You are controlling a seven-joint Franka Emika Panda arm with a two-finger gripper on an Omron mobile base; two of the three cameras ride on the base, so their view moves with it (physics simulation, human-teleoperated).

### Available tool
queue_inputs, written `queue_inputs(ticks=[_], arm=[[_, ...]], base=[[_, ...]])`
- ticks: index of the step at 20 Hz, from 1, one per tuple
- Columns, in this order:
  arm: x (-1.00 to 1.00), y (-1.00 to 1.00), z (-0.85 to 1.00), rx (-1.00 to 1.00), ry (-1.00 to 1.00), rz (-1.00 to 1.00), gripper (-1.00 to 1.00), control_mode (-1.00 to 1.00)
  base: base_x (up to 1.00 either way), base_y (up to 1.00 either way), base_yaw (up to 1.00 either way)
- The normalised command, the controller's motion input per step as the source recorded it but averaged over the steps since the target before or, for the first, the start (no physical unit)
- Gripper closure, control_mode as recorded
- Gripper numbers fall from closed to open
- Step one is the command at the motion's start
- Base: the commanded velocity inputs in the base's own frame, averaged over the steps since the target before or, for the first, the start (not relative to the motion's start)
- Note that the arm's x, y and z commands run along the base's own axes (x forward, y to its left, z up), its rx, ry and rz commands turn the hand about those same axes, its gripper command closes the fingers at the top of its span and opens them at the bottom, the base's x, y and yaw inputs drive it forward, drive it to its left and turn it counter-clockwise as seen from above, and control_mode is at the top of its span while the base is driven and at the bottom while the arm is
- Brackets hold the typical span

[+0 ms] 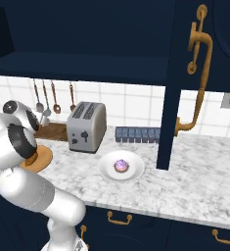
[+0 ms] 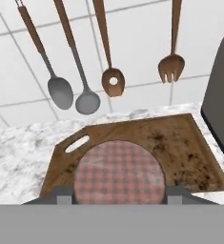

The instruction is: From the different types of pastries on the counter, select a croissant and place it on the cutting board. Then retrieve a jar of jam from the cabinet and place it alongside the croissant on the cutting board.

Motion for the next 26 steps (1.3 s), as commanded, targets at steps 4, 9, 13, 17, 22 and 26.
queue_inputs(ticks=[4, 9, 13, 17, 22, 26], arm=[[0.00, 0.05, -0.04, 0.00, 0.00, 0.00, 1.00, -1.00], [0.21, 0.09, -0.41, -0.02, -0.03, 0.00, 1.00, -1.00], [0.48, 0.05, -0.43, -0.04, -0.14, 0.01, 1.00, -1.00], [-0.04, 0.39, -0.25, -0.01, 0.00, 0.01, 1.00, -1.00], [0.00, 0.22, -0.27, -0.01, 0.00, 0.00, 1.00, -1.00], [0.00, 0.05, -0.23, 0.00, -0.03, 0.00, 1.00, -1.00]], base=[[0.00, 0.00, 0.00], [0.00, 0.00, 0.00], [0.00, 0.00, 0.00], [0.00, 0.00, 0.00], [0.00, 0.00, 0.00], [0.00, 0.00, 0.00]])
